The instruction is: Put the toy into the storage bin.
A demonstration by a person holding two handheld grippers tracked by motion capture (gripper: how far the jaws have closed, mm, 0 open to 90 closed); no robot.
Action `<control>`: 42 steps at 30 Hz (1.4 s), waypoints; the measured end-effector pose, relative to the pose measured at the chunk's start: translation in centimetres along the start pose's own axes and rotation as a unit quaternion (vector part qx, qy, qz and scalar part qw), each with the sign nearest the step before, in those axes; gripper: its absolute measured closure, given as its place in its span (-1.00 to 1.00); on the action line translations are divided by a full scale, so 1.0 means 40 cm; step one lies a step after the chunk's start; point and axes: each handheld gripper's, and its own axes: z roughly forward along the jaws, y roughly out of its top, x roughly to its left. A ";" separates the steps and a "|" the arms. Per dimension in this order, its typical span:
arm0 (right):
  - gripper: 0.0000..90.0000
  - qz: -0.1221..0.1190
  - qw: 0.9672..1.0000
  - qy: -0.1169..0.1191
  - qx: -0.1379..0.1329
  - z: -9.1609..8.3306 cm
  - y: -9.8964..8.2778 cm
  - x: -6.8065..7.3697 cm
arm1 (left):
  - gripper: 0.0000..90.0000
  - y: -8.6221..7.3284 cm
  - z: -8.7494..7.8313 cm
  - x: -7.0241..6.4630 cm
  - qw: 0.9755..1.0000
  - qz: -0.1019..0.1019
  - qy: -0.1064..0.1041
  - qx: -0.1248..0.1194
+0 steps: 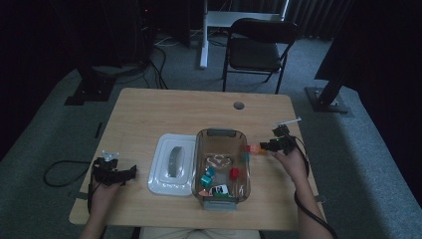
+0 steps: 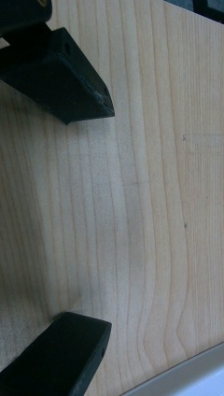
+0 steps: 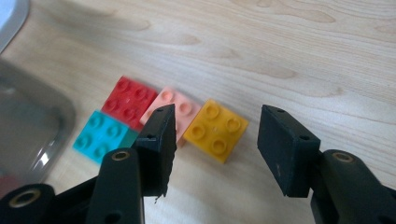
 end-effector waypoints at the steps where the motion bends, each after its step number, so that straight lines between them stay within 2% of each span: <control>1: 0.03 0.002 1.000 -0.003 0.000 0.007 0.001 -0.002 | -0.96 0.000 0.000 0.000 1.000 -0.001 0.000 -0.001; 14: 0.05 0.015 1.000 -0.014 0.019 0.060 0.006 -0.013 | -0.96 0.000 0.000 0.000 1.000 0.000 0.000 0.000; 19: 0.05 0.023 0.999 -0.014 0.019 0.057 0.004 -0.027 | -0.96 0.000 0.000 0.000 1.000 0.000 0.000 -0.001; 30: 0.05 0.042 0.998 -0.032 0.024 0.029 -0.017 -0.074 | -0.96 0.000 0.000 0.000 1.000 0.000 0.000 0.000; 34: 0.05 0.032 0.999 -0.026 0.015 0.017 -0.019 -0.077 | -0.96 0.000 0.000 0.000 1.000 0.000 0.000 0.000; 42: 0.03 0.006 0.999 -0.024 0.037 0.040 -0.011 -0.063 | -0.96 0.000 0.000 0.000 1.000 0.000 0.000 0.000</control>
